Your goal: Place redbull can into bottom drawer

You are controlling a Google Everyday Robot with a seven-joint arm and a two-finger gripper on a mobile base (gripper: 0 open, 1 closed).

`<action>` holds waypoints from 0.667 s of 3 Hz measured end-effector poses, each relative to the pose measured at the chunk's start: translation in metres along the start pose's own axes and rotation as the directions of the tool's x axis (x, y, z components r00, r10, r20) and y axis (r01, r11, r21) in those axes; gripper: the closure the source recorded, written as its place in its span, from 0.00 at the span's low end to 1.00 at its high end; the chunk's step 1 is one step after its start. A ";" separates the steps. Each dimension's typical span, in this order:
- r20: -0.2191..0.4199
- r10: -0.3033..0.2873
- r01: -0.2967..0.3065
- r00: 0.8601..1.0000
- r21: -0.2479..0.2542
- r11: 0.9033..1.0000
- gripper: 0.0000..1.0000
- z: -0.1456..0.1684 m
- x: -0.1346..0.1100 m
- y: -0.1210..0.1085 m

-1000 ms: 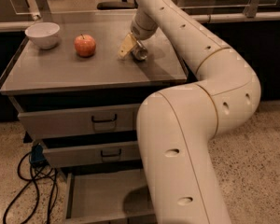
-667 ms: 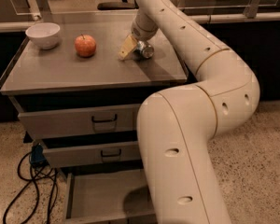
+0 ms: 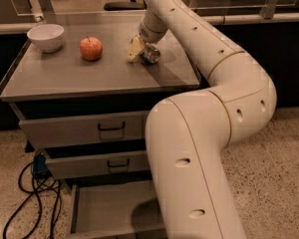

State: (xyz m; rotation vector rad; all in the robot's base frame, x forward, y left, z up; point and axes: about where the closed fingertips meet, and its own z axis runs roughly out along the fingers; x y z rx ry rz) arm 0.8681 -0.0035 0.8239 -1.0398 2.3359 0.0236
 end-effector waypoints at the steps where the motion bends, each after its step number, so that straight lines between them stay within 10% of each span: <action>1: 0.000 0.000 0.000 1.000 0.000 1.000 0.61 0.000 0.000 0.000; 2: 0.000 0.000 0.000 1.000 0.000 1.000 0.85 0.000 0.000 0.000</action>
Offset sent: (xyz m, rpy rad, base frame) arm 0.0000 0.0000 0.0000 0.0000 0.0000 0.0000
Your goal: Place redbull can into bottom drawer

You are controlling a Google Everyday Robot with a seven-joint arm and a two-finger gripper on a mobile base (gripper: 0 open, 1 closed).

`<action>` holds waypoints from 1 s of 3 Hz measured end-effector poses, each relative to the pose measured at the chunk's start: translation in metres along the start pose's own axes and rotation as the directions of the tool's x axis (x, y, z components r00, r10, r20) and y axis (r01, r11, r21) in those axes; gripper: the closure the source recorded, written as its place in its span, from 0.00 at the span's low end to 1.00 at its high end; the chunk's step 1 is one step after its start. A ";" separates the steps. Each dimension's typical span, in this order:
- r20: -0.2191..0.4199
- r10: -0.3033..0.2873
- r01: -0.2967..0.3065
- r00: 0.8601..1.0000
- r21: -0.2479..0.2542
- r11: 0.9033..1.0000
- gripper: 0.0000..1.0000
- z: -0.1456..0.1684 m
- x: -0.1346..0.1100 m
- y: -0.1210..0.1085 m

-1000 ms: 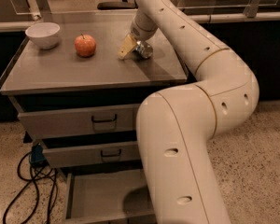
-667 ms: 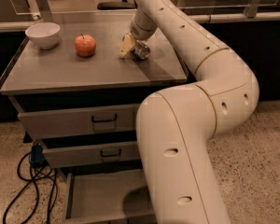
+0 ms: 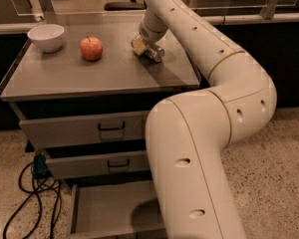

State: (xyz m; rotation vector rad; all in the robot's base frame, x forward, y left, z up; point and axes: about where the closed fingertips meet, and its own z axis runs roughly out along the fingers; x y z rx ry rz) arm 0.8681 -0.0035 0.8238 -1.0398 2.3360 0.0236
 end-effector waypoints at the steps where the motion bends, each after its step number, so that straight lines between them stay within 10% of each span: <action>1: 0.000 0.000 0.000 1.000 0.000 1.000 1.00 0.000 0.000 0.000; 3: 0.001 0.001 -0.001 1.000 -0.002 1.000 1.00 -0.005 -0.002 0.000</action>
Offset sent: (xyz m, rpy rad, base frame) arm -0.1085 -0.0192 -0.0028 0.0944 0.0549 0.0243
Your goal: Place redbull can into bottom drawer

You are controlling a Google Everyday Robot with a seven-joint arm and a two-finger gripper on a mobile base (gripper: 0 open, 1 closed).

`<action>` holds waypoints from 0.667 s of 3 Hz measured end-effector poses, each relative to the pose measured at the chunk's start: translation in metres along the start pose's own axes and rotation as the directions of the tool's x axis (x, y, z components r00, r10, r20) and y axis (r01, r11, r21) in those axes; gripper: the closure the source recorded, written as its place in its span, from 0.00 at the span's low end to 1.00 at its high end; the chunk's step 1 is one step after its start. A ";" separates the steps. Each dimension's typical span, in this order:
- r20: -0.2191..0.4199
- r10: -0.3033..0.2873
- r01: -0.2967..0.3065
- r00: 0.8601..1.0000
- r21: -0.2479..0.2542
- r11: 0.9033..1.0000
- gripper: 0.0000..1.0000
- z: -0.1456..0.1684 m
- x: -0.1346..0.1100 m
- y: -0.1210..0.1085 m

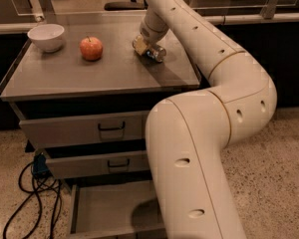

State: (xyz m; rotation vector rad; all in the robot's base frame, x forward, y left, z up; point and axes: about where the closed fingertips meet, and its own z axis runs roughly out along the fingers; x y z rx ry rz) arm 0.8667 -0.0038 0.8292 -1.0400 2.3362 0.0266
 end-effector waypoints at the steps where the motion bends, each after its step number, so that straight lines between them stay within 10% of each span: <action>1: -0.003 0.008 -0.008 1.000 -0.018 1.000 1.00 -0.016 0.012 0.007; 2: 0.085 0.096 -0.100 0.992 0.042 0.994 1.00 -0.090 0.042 -0.016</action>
Offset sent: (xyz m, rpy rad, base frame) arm -0.3875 -0.1376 0.0622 -0.0098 0.1057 -0.1002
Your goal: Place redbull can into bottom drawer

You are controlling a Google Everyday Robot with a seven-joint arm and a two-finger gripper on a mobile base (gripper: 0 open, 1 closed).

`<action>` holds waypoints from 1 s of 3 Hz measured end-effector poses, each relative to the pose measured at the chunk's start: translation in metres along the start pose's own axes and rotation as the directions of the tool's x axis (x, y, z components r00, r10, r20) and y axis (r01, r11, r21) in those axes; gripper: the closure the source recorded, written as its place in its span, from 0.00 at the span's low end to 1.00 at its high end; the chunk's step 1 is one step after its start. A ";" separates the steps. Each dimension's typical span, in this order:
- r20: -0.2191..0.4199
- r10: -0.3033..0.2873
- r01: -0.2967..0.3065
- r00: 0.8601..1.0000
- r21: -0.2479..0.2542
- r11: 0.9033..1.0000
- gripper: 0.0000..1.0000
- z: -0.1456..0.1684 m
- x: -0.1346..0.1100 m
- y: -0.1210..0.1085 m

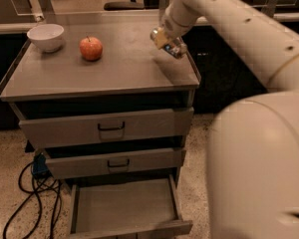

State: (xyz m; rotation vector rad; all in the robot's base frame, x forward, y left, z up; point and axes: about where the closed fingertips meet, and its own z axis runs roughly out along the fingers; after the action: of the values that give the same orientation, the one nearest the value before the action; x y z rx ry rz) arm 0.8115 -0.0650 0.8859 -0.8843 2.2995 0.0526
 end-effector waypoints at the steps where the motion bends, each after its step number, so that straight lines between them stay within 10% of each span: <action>1: 0.018 0.022 -0.023 1.000 0.013 1.000 1.00 -0.042 0.021 -0.005; 3: -0.047 -0.018 0.017 0.999 -0.027 0.999 1.00 -0.051 0.032 0.004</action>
Offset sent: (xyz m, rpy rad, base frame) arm -0.0308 -0.0256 0.0212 0.0193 -0.0178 -0.0223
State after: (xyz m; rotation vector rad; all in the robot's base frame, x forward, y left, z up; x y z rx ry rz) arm 0.7622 -0.0943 0.9056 -0.9288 2.3396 0.0558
